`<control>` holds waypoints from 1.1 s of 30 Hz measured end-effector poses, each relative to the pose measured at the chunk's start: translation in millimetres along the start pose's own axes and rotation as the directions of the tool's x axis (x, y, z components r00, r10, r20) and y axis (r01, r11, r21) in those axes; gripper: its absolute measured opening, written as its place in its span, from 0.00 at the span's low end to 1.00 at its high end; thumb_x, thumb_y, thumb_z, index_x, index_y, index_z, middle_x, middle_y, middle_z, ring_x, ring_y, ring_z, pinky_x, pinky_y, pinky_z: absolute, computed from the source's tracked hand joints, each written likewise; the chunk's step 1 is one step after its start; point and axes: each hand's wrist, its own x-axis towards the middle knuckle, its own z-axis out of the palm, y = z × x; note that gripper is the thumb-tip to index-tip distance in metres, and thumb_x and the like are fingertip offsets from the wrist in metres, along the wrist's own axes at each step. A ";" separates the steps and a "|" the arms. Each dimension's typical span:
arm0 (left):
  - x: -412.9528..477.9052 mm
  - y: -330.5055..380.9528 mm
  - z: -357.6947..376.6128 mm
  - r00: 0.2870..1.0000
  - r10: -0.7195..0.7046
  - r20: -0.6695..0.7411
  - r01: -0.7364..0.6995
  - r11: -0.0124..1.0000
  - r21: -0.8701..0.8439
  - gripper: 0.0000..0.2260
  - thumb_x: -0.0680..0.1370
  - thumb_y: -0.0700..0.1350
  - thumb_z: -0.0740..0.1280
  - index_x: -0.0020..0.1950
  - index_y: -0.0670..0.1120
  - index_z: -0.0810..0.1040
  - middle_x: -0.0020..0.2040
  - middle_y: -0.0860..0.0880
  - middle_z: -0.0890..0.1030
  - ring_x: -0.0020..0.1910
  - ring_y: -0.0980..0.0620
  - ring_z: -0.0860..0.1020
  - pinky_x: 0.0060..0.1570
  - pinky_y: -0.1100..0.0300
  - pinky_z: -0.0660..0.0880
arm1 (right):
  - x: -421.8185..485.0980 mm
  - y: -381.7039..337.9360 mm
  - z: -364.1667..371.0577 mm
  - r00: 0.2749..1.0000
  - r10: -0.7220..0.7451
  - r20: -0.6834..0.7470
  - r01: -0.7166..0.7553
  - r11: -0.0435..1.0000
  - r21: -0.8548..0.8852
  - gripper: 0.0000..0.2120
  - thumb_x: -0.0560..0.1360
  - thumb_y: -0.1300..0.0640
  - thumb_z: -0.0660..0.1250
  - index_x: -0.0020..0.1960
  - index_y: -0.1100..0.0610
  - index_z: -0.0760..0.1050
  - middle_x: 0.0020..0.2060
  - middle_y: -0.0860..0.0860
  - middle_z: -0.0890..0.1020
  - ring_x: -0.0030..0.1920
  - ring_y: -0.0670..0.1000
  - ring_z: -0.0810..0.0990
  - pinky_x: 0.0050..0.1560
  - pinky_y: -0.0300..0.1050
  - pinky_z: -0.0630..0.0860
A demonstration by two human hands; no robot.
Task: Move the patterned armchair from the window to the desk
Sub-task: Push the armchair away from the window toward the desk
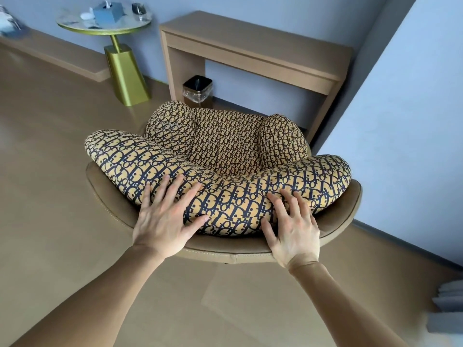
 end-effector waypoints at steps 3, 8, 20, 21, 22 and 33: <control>26.8 -5.1 2.6 1.000 0.001 0.003 -0.001 1.000 0.009 0.37 0.77 0.76 0.44 0.83 0.63 0.53 0.86 0.49 0.53 0.85 0.45 0.47 0.81 0.35 0.50 | 26.0 -0.7 4.1 1.000 0.007 0.000 -0.007 1.000 0.000 0.27 0.78 0.39 0.55 0.75 0.43 0.68 0.76 0.47 0.70 0.80 0.57 0.63 0.72 0.62 0.72; 57.2 -9.4 9.3 1.000 0.003 0.016 -0.004 0.999 0.038 0.37 0.77 0.76 0.44 0.83 0.63 0.53 0.86 0.48 0.52 0.85 0.43 0.48 0.81 0.34 0.50 | 56.4 1.9 12.3 1.000 0.006 -0.005 -0.006 1.000 -0.014 0.27 0.78 0.40 0.57 0.75 0.44 0.69 0.76 0.48 0.71 0.79 0.58 0.64 0.71 0.62 0.73; 57.8 -3.3 11.6 1.000 0.000 0.028 -0.001 0.999 0.044 0.36 0.78 0.75 0.46 0.83 0.62 0.54 0.86 0.47 0.53 0.85 0.42 0.50 0.80 0.33 0.50 | 57.4 8.8 17.7 0.998 0.001 -0.057 -0.001 1.000 0.000 0.25 0.78 0.41 0.60 0.73 0.45 0.71 0.74 0.48 0.73 0.77 0.58 0.66 0.70 0.63 0.74; 57.3 -2.9 12.3 1.000 -0.001 0.029 -0.001 0.999 0.049 0.36 0.78 0.75 0.46 0.83 0.62 0.54 0.86 0.47 0.53 0.85 0.42 0.49 0.80 0.33 0.50 | 57.2 9.3 18.2 0.998 0.006 -0.058 -0.006 1.000 0.005 0.24 0.78 0.42 0.60 0.72 0.45 0.72 0.73 0.48 0.73 0.77 0.58 0.66 0.70 0.63 0.74; 57.2 -2.7 13.0 1.000 -0.002 0.028 0.000 0.999 0.054 0.36 0.78 0.75 0.46 0.83 0.62 0.53 0.86 0.47 0.53 0.85 0.42 0.49 0.80 0.33 0.49 | 56.7 9.6 18.7 0.998 0.008 -0.061 -0.007 1.000 0.008 0.23 0.78 0.42 0.60 0.71 0.45 0.72 0.73 0.48 0.74 0.77 0.58 0.67 0.69 0.63 0.74; 54.5 6.3 12.3 0.998 -0.009 0.060 0.004 0.998 0.069 0.36 0.79 0.74 0.45 0.84 0.61 0.51 0.86 0.46 0.51 0.84 0.41 0.49 0.80 0.32 0.49 | 55.7 19.1 17.5 0.999 -0.021 -0.041 0.020 1.000 -0.015 0.23 0.78 0.41 0.59 0.70 0.47 0.73 0.72 0.49 0.74 0.76 0.60 0.67 0.71 0.61 0.73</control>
